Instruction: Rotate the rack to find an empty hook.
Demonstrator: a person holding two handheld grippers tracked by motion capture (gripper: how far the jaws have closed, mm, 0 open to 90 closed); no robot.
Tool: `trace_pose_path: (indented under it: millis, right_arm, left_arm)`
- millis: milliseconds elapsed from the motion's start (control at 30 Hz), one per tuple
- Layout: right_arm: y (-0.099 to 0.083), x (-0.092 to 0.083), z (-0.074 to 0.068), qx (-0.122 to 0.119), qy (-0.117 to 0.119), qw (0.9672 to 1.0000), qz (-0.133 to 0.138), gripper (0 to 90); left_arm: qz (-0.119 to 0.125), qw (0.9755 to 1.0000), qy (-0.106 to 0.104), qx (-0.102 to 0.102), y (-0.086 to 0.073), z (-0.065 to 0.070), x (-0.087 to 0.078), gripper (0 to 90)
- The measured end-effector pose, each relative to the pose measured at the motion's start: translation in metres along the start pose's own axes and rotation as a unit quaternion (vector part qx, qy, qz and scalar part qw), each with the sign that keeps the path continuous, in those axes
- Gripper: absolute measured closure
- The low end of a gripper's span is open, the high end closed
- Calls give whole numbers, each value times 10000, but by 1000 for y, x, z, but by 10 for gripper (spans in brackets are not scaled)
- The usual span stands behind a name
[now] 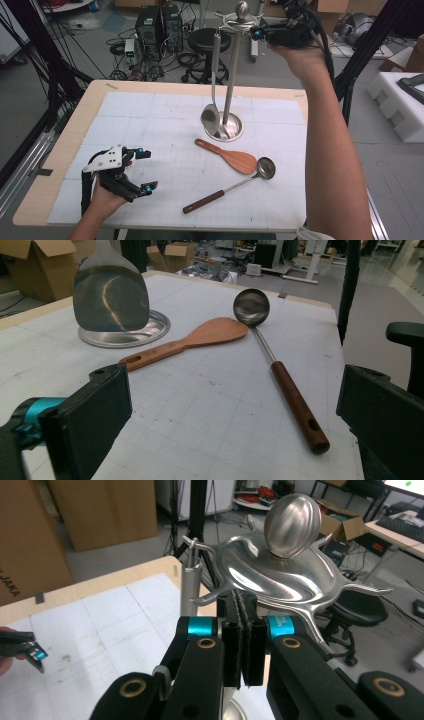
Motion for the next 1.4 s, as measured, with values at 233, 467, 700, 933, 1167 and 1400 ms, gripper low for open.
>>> trace_pose_path:
  millis: [233,467,700,933,1167,1400]
  right_arm:
    - [-3,0,-8,-100,168,9998,86,896]
    - [-3,5,-11,-104,232,9997,40,895]
    - [-2,6,-12,-93,263,9996,66,895]
    - [-1,7,-14,-105,248,9996,63,896]
    - [0,8,-16,-137,266,9995,54,896]
    - [3,12,-20,-176,290,9994,19,896]
  left_arm:
    - [3,10000,-10,10,0,0,1,17]
    - [2,10000,-1,3,0,0,0,17]
    - [14,10000,-1,-2,0,-1,0,17]
    - [3,10000,3,11,0,-1,1,17]
    - [-44,10000,5,26,-1,-1,3,17]
    - [-40,10000,5,24,-1,-1,3,17]
Point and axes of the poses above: each handheld gripper's, and its own axes: x roughly forward along the jaws, y roughly out of its top, z roughly to its right, the point moved 5 cm from there along x, roughly forward along the jaws, and after that the axes turned 3 degrees about -z, right-handed, at the moved point
